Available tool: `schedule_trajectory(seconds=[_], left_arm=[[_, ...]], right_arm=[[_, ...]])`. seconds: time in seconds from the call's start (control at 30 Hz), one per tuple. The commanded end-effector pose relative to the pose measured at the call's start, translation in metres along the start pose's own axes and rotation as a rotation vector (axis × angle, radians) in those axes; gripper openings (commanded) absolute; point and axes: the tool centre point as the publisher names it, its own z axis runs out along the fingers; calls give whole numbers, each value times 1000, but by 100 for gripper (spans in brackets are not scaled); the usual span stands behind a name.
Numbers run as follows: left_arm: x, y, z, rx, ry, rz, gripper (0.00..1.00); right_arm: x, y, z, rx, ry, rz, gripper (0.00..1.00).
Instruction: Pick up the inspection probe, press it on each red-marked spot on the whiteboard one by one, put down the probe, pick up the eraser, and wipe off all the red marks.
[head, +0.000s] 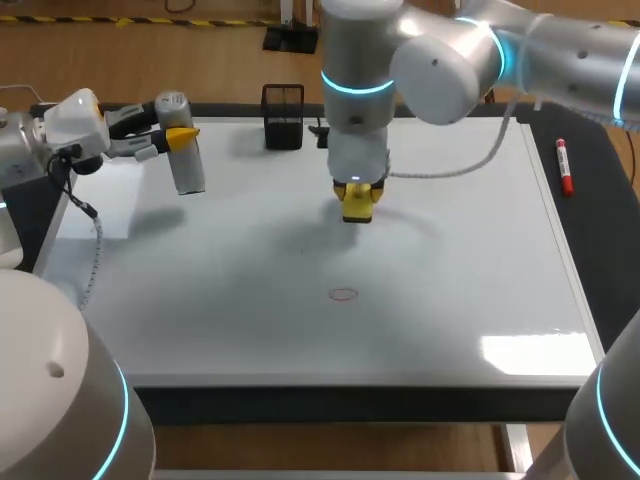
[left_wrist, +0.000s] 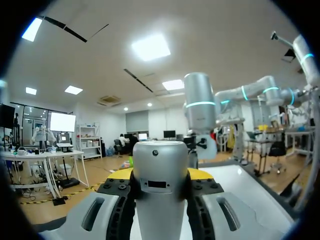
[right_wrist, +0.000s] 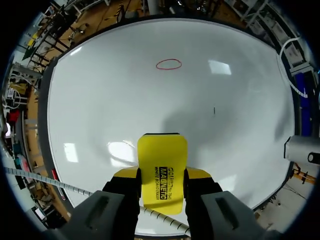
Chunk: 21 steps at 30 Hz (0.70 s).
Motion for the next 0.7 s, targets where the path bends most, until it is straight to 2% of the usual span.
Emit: schedule_trajectory(seconds=[0.03,0.43,0.7], left_arm=[[0,-1,0,-1,0,0,0],[0,-1,0,-1,0,0,0],[0,-1,0,-1,0,0,0]], right_arm=[[-10,4,6,3,2,-12,0],[-30,8,18,21,-11,-66,0],[-36,4,27,15,-18,-84,0]])
